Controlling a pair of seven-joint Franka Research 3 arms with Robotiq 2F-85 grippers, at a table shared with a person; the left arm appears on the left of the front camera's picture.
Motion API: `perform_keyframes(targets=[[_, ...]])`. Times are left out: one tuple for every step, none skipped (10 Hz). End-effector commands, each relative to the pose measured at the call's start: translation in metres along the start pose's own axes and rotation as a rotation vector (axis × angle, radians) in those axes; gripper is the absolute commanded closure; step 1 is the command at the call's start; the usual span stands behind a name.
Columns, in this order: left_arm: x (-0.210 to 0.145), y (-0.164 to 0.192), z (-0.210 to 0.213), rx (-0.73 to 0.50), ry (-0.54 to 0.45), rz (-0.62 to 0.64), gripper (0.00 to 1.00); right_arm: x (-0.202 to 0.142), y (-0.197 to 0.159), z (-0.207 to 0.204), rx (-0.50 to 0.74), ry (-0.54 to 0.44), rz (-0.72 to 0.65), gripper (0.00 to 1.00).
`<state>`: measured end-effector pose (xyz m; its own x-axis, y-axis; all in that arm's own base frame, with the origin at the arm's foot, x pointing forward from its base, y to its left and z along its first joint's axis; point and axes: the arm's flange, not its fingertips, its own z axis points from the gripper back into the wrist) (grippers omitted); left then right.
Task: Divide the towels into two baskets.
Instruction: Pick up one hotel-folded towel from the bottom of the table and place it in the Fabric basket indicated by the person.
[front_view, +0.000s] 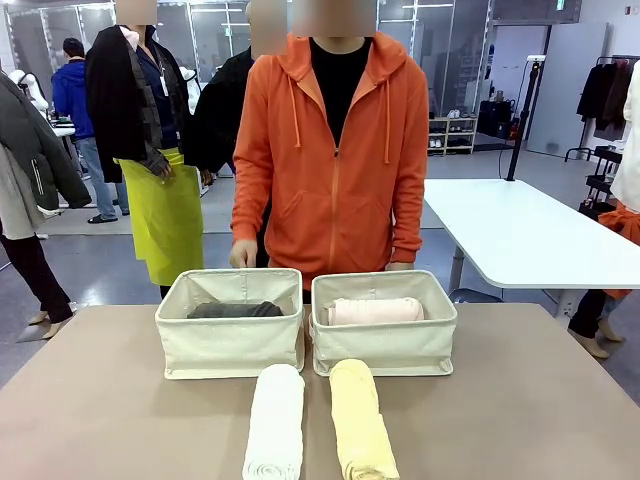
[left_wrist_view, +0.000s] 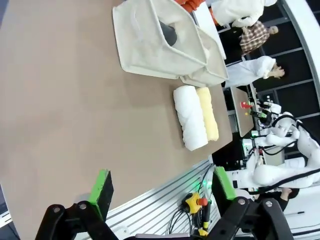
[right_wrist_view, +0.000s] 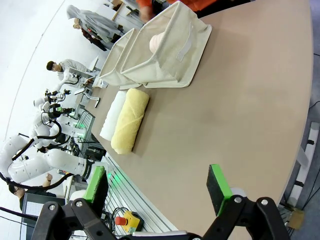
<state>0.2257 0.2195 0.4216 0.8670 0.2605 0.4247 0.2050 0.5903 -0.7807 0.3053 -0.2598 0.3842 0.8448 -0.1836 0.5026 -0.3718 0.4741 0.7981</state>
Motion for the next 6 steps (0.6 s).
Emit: perform_keyframes(targets=[[-0.0004,-0.0102,0.0033,-0.015,-0.005,-0.026,0.0,-0.0007,0.0054,0.0012,-0.002,0.009,-0.019,0.0],[-0.0004,-0.0102,0.0033,-0.015,-0.005,-0.026,0.0,-0.0007,0.0054,0.0012,-0.002,0.009,-0.019,0.0],[-0.0004,-0.0102,0.0033,-0.015,-0.005,-0.026,0.0,-0.0007,0.0054,0.0012,-0.002,0.009,-0.019,0.0],[-0.0004,-0.0102,0.0033,-0.015,-0.005,-0.026,0.0,-0.0007,0.0054,0.0012,-0.002,0.009,-0.019,0.0],[-0.0004,-0.0102,0.0033,-0.015,-0.005,-0.026,0.0,-0.0007,0.0054,0.0012,-0.002,0.009,-0.019,0.0],[-0.0004,-0.0102,0.0033,-0.015,-0.005,-0.026,0.0,-0.0007,0.0054,0.0012,-0.002,0.009,-0.019,0.0]])
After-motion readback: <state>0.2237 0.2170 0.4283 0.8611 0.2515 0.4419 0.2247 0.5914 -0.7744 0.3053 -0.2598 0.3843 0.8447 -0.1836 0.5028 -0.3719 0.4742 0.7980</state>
